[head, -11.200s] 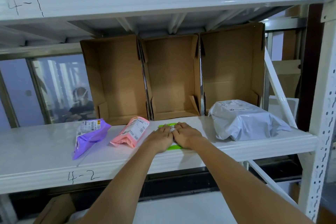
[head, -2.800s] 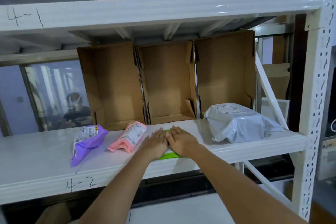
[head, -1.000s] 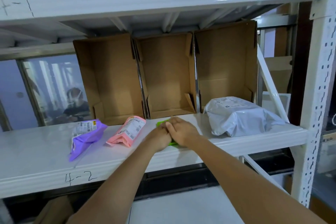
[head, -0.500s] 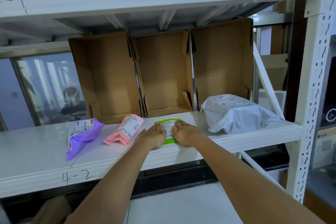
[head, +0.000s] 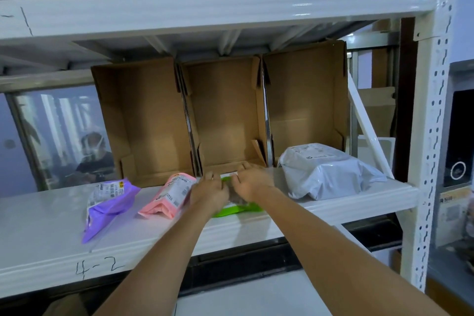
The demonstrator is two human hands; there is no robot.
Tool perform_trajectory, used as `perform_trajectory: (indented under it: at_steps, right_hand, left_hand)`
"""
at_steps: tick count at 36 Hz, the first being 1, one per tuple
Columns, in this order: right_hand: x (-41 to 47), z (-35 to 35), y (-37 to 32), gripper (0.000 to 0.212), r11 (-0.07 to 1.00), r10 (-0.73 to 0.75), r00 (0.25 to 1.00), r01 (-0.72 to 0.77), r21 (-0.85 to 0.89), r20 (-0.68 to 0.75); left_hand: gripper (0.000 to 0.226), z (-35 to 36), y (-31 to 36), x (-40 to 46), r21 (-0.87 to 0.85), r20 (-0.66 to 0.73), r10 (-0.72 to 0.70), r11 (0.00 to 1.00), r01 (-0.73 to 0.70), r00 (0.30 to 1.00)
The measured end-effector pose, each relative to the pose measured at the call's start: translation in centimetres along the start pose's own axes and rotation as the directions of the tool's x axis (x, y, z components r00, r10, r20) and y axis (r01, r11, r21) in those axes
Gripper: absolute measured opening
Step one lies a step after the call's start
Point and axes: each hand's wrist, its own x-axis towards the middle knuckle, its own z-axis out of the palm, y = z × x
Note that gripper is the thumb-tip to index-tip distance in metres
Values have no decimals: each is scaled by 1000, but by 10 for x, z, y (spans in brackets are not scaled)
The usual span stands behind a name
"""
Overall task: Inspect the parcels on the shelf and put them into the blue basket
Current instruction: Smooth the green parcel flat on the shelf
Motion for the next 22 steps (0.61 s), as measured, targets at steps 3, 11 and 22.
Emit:
perform_trajectory:
  at_steps: [3,11,22]
  right_hand:
    - [4,6,-5,50,984,-43,997,32,177,60]
    - [3,24,-4,55,957,-45,969,-28,289,242]
    - [17,39,5,47,986,93,967,-123,113,239]
  left_hand:
    - [39,2,7,6,-26,41,84,996,-83,996]
    - [45,13,7,9,-63,218,180,983,-170,959]
    - [53,17,3,19,45,314,54,996,-72,948]
